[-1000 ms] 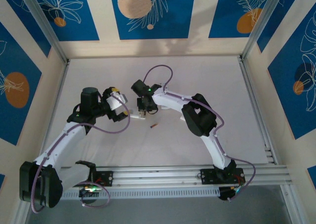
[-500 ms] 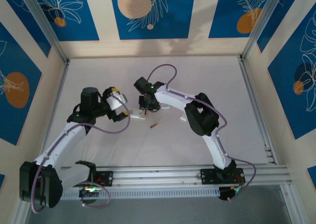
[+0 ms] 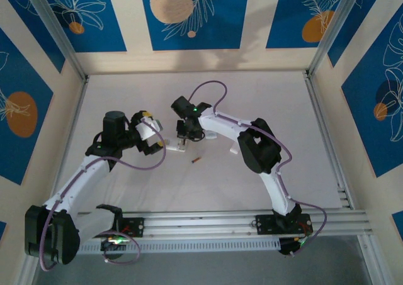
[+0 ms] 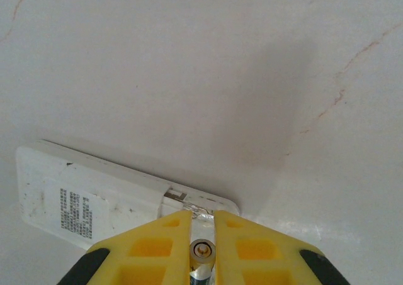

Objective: Load the batteries into the remote control

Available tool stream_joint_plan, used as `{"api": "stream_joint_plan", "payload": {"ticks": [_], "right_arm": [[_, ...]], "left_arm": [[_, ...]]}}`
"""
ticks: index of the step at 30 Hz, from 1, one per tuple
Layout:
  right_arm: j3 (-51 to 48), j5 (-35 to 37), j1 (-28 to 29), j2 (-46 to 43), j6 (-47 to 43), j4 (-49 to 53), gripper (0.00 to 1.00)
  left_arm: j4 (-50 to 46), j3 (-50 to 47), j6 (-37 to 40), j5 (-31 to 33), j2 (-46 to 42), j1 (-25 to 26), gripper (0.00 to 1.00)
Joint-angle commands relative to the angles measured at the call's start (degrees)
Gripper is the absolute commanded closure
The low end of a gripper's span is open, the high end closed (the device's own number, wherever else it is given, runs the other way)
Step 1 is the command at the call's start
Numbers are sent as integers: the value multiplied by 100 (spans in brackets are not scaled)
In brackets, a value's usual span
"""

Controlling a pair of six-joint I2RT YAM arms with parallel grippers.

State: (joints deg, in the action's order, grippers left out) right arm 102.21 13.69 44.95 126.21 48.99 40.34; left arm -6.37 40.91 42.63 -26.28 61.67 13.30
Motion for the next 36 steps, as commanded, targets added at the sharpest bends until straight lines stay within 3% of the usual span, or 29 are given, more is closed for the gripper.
{"api": "stream_joint_plan", "payload": {"ticks": [1,15,36], "right_arm": [[0,142,74,25,159,115,85],[115,700,265,230,280,247,83],[321,776,260,360,434,255,81]], "left_arm": [[105,-30,143,-61,-1,28,0],[98,-30,145,-70,-12,32,0],[105,-30,151,-76,3,26,0]]}}
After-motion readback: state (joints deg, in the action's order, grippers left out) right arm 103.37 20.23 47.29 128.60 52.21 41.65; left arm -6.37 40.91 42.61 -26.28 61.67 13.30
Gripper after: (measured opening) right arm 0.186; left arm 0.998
